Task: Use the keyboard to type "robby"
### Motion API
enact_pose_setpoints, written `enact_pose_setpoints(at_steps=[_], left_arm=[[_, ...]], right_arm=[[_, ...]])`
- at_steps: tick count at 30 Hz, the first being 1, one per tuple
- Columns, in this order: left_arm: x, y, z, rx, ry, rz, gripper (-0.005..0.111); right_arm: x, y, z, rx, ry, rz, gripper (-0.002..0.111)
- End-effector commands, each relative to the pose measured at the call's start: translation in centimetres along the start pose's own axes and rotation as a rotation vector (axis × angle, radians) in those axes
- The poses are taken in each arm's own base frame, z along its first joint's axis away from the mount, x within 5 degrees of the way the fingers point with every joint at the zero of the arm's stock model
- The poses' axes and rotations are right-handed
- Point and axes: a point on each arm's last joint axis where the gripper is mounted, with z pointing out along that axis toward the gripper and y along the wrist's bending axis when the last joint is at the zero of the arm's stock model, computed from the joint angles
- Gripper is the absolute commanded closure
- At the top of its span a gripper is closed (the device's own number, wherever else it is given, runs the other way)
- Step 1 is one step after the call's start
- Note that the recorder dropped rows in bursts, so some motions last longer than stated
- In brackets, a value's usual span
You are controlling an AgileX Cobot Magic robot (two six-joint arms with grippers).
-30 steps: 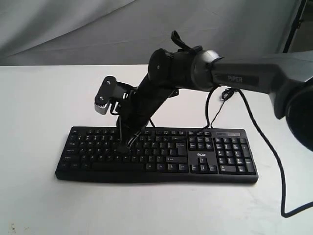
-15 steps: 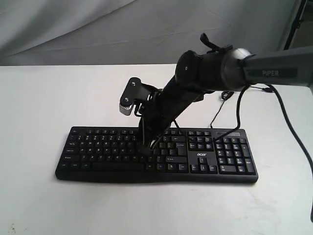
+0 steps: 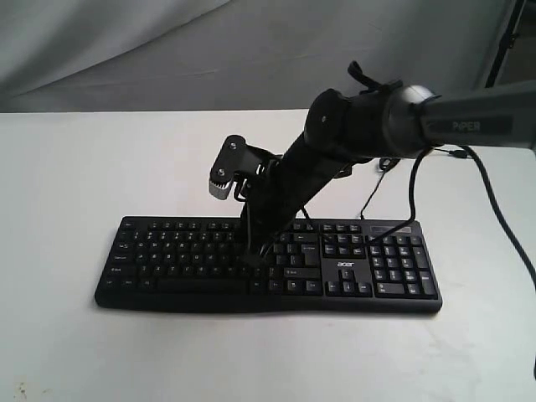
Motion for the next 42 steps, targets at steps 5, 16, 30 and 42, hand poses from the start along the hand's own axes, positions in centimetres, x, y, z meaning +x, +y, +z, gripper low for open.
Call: enact_pose_setpoints(at_steps=[5,16,30,42], left_arm=[[0.1,0.0,0.0,0.005,-0.005,0.003,0.107],[0.1,0.0,0.0,0.005,-0.005,0.003,0.107],[0.1,0.0,0.0,0.005,-0.005,0.003,0.107],[0.1,0.0,0.0,0.005,-0.005,0.003,0.107]], right_arm=[[0.2,-0.1,-0.4,-0.005,0.004,0.011,0.108],[0.4,0.1,-0.4,-0.018,0.026,0.030,0.108],[0.8,-0.1,0.4,-0.011,0.040,0.034,0.108],[1.1,0.0,0.9,-0.028,0.056,0.035,0.108]])
